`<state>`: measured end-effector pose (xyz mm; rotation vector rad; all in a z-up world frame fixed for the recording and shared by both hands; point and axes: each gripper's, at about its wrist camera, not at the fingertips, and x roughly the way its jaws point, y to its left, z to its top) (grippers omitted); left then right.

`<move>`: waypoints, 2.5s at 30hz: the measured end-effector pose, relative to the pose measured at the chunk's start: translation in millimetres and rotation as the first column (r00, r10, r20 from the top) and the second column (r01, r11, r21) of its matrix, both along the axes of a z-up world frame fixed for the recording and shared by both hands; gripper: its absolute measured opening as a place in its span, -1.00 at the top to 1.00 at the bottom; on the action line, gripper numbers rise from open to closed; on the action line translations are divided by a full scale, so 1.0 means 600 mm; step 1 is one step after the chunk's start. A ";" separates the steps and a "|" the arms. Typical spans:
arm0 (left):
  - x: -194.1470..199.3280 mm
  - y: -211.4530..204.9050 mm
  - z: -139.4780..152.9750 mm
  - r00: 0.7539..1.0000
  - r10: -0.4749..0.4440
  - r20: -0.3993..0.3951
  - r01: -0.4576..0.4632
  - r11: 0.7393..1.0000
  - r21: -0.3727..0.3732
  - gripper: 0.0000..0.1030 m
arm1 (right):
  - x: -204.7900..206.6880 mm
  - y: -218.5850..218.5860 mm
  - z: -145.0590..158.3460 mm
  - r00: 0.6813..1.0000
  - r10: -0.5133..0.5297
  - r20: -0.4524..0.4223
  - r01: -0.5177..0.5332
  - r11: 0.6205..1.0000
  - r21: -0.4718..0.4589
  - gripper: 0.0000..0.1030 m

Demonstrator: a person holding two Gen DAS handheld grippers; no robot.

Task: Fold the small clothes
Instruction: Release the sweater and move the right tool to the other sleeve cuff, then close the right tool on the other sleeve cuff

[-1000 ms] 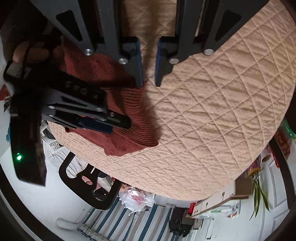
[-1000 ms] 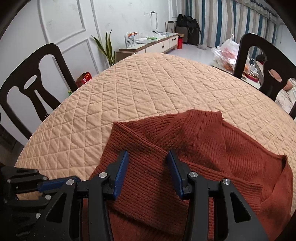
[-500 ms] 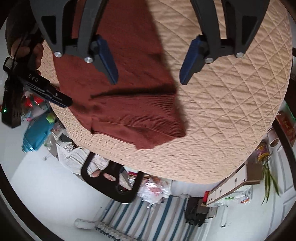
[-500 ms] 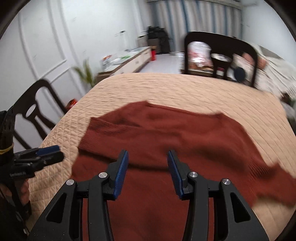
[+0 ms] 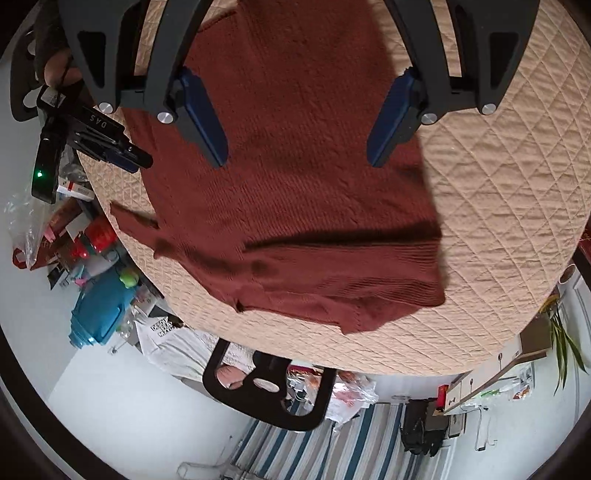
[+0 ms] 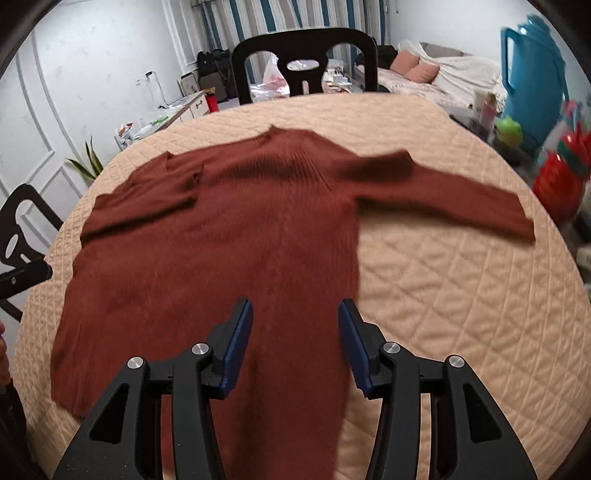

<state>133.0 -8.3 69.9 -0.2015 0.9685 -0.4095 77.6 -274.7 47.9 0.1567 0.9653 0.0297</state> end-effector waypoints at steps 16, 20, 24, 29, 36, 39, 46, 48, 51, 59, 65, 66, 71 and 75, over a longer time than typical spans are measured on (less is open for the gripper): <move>0.119 -0.148 0.001 0.995 -0.104 -0.004 0.104 0.995 -0.006 -0.55 | 0.065 -0.203 0.066 0.962 -0.246 0.121 0.247 0.969 0.003 0.05; 0.142 -0.188 -0.010 0.992 -0.121 -0.024 0.121 0.992 -0.029 -0.55 | 0.070 -0.251 0.062 0.947 -0.300 0.114 0.302 0.953 -0.001 0.04; 0.154 -0.235 -0.023 0.985 -0.167 -0.040 0.166 0.986 -0.015 -0.55 | 0.079 -0.295 0.049 0.935 -0.343 0.087 0.344 0.939 0.011 0.03; 0.168 -0.279 -0.038 0.978 -0.200 -0.063 0.199 0.980 -0.027 -0.55 | 0.075 -0.350 0.024 0.909 -0.415 0.052 0.412 0.910 0.047 0.03; 0.179 -0.316 -0.061 0.969 -0.230 -0.085 0.232 0.973 0.012 -0.55 | 0.072 -0.389 0.002 0.901 -0.433 0.010 0.429 0.896 0.115 0.03; 0.179 -0.317 -0.064 0.969 -0.233 -0.078 0.235 0.972 0.023 -0.55 | 0.076 -0.390 -0.004 0.906 -0.423 -0.007 0.420 0.895 0.150 0.03; 0.180 -0.323 -0.066 0.968 -0.240 -0.073 0.242 0.970 0.029 -0.56 | 0.080 -0.386 -0.009 0.903 -0.429 -0.016 0.427 0.894 0.137 0.09; 0.181 -0.322 -0.066 0.968 -0.241 -0.073 0.244 0.969 0.026 -0.57 | 0.076 -0.388 -0.008 0.895 -0.445 -0.021 0.443 0.887 0.129 0.31; 0.182 -0.322 -0.066 0.967 -0.242 -0.073 0.244 0.969 0.026 -0.57 | 0.075 -0.395 -0.012 0.893 -0.449 -0.033 0.450 0.883 0.137 0.46; 0.181 -0.323 -0.067 0.969 -0.239 -0.067 0.241 0.970 0.027 -0.58 | 0.066 -0.385 0.016 0.904 -0.426 0.034 0.414 0.893 0.178 0.87; 0.168 -0.325 -0.067 0.966 -0.252 -0.066 0.255 0.966 0.046 -0.59 | 0.044 -0.374 0.065 0.895 -0.431 0.119 0.412 0.898 0.157 0.87; 0.165 -0.326 -0.067 0.965 -0.254 -0.064 0.257 0.965 0.049 -0.59 | 0.043 -0.373 0.067 0.896 -0.427 0.122 0.409 0.900 0.149 0.87; 0.152 -0.329 -0.067 0.960 -0.271 -0.071 0.274 0.961 0.044 -0.64 | 0.047 -0.376 0.037 0.894 -0.443 0.065 0.434 0.893 0.114 0.87; 0.154 -0.326 -0.066 0.959 -0.272 -0.079 0.275 0.961 0.033 -0.64 | 0.048 -0.374 0.029 0.892 -0.446 0.068 0.435 0.890 0.136 0.87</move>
